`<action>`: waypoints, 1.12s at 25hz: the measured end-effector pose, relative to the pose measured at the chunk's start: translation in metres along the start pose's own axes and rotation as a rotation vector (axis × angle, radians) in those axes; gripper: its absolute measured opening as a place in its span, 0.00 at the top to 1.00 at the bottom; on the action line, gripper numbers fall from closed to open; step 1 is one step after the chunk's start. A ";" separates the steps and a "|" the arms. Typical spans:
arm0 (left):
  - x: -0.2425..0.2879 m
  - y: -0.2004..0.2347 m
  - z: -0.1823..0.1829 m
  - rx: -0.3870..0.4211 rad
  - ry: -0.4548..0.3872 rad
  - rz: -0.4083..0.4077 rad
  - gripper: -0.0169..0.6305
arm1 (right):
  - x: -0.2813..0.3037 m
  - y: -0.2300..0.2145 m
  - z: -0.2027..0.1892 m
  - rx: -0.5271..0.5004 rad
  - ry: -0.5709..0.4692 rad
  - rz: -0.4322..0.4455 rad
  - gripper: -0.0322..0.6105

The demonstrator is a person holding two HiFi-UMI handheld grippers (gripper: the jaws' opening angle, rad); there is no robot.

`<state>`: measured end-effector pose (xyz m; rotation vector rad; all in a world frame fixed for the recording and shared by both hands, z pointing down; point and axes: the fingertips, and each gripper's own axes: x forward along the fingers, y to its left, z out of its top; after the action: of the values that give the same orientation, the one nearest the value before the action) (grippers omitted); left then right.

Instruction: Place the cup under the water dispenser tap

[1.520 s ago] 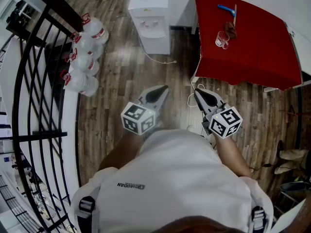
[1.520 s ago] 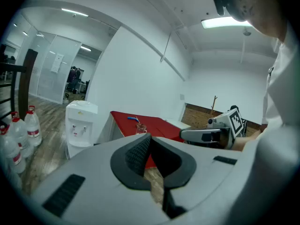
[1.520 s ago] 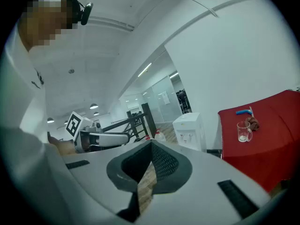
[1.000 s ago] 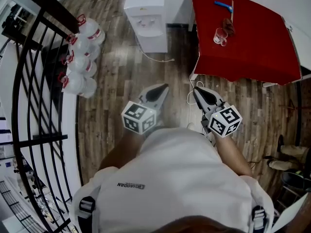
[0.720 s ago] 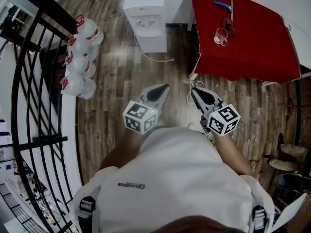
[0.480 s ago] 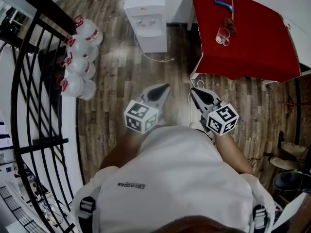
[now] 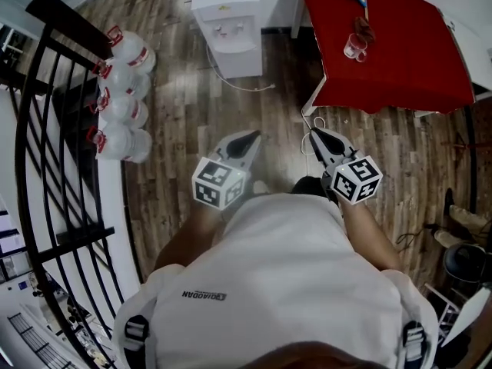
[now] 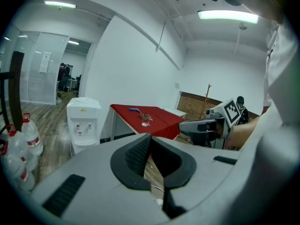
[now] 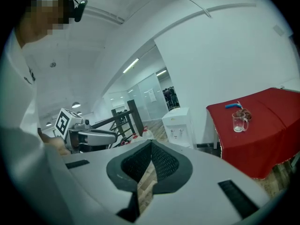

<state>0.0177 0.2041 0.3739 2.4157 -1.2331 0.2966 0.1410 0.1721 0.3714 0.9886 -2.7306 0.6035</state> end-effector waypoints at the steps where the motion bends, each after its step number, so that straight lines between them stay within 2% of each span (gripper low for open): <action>1: 0.000 0.004 -0.001 -0.005 0.004 0.000 0.98 | 0.001 0.000 -0.001 0.002 0.004 -0.007 0.93; 9: 0.032 0.018 0.009 -0.003 0.018 -0.029 0.98 | 0.012 -0.046 -0.004 0.022 0.028 -0.076 0.93; 13: 0.052 0.032 0.018 0.022 0.032 -0.001 0.98 | 0.023 -0.086 -0.003 -0.030 0.048 -0.109 0.93; 17: 0.080 0.044 0.028 0.021 0.047 0.014 0.98 | 0.035 -0.148 0.005 -0.065 0.053 -0.188 0.93; 25: 0.195 0.055 0.062 0.088 0.103 -0.017 0.98 | 0.048 -0.302 0.028 0.030 0.011 -0.329 0.93; 28: 0.240 0.057 0.072 0.074 0.130 -0.041 0.98 | 0.050 -0.348 0.032 0.045 0.008 -0.370 0.93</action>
<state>0.1125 -0.0320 0.4126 2.4378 -1.1325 0.4870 0.3256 -0.1130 0.4665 1.4498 -2.4417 0.5992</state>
